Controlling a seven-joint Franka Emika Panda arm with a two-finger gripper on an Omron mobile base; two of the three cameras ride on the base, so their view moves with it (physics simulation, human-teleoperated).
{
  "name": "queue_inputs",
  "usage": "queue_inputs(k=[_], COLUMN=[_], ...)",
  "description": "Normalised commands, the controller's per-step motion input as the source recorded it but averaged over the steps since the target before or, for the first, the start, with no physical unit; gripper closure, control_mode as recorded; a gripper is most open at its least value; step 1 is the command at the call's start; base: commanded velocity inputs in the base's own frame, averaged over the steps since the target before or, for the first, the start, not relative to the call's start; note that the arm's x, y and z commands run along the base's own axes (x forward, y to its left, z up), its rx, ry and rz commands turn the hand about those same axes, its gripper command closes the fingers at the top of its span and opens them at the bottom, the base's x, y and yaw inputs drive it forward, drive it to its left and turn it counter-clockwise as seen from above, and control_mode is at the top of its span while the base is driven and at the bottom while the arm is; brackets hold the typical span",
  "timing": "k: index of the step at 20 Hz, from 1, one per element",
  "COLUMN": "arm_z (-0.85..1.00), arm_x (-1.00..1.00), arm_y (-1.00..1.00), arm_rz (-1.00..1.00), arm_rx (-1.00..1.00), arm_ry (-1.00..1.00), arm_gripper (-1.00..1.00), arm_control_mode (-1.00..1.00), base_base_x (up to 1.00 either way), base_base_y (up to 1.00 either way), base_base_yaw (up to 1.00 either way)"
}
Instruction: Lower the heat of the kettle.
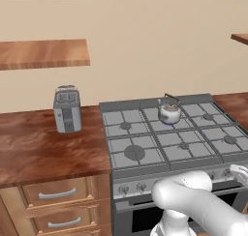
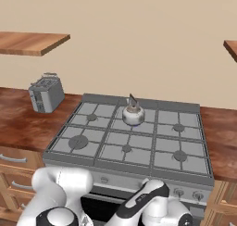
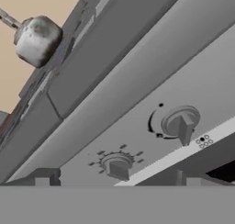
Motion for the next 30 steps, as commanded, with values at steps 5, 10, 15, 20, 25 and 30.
queue_inputs(k=[5, 10, 15, 20, 25, 30], arm_z=[-0.16, -0.15, -0.12, -0.09, -0.15, -0.21], arm_x=[0.08, 0.05, 0.06, 0.2, 0.21, 0.11], arm_y=[-0.14, -0.18, -0.19, -0.02, -0.01, 0.0], arm_rz=[0.0, 0.0, 0.0, 0.0, 0.0, 0.0], arm_rx=[0.03, 0.05, 0.04, 0.0, 0.0, 0.0], arm_ry=[0.0, 0.0, 0.0, 0.0, 0.0, 0.0], arm_gripper=[-1.0, -1.0, -1.0, -1.0, -1.0, -1.0], arm_control_mode=[-1.0, -1.0, -1.0, -1.0, -1.0, -1.0], base_base_x=[0.0, 0.0, 0.0, 0.0, 0.0, 0.0], base_base_y=[0.0, 0.0, 0.0, 0.0, 0.0, 0.0], base_base_yaw=[0.0, 0.0, 0.0, 0.0, 0.0, 0.0])
